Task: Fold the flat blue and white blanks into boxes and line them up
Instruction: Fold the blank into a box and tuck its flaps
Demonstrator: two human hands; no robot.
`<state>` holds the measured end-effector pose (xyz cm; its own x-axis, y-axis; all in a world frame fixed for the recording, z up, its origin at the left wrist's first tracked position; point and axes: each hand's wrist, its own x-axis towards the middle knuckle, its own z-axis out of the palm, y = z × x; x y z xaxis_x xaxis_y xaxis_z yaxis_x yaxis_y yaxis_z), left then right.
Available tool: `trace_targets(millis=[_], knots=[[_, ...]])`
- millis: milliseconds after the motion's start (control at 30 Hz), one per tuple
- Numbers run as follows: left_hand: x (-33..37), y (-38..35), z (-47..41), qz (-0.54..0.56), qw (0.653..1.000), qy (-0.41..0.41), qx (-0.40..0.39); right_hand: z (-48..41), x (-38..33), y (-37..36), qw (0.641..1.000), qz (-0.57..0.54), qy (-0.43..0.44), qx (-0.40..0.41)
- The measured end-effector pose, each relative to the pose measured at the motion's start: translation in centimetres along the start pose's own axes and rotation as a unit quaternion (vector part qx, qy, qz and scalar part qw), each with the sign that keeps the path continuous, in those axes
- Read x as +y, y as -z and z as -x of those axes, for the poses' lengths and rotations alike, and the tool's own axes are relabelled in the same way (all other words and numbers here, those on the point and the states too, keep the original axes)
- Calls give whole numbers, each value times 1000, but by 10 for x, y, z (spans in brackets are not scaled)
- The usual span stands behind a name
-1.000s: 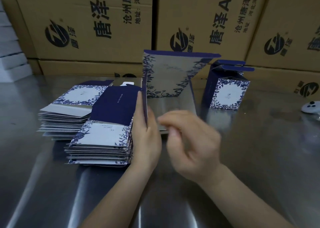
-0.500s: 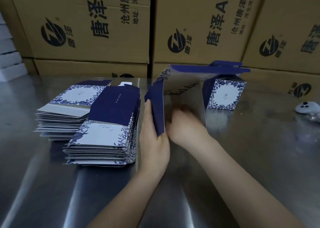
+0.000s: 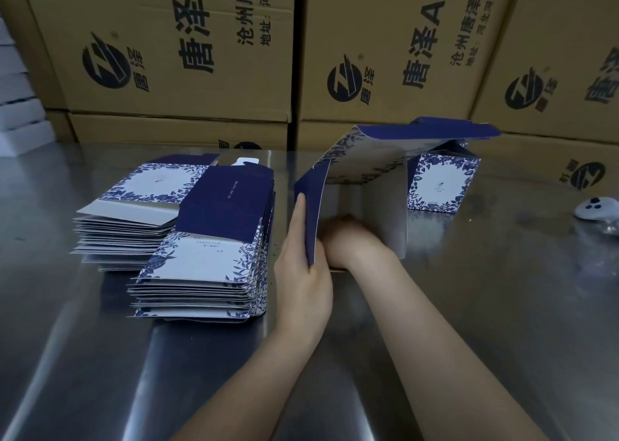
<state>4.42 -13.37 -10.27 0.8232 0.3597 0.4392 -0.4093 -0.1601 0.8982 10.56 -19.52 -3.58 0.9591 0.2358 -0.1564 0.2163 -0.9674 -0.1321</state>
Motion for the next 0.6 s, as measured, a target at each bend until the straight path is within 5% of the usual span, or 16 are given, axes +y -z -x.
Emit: trace_targets(millis=[267,600], knots=[[-6,1,-2,-47,999,-9,9,7,2,-5,989,-100,19,107],[-5,2,-4,-48,999,2,-5,-10,-4,11,999,-9,18,25]])
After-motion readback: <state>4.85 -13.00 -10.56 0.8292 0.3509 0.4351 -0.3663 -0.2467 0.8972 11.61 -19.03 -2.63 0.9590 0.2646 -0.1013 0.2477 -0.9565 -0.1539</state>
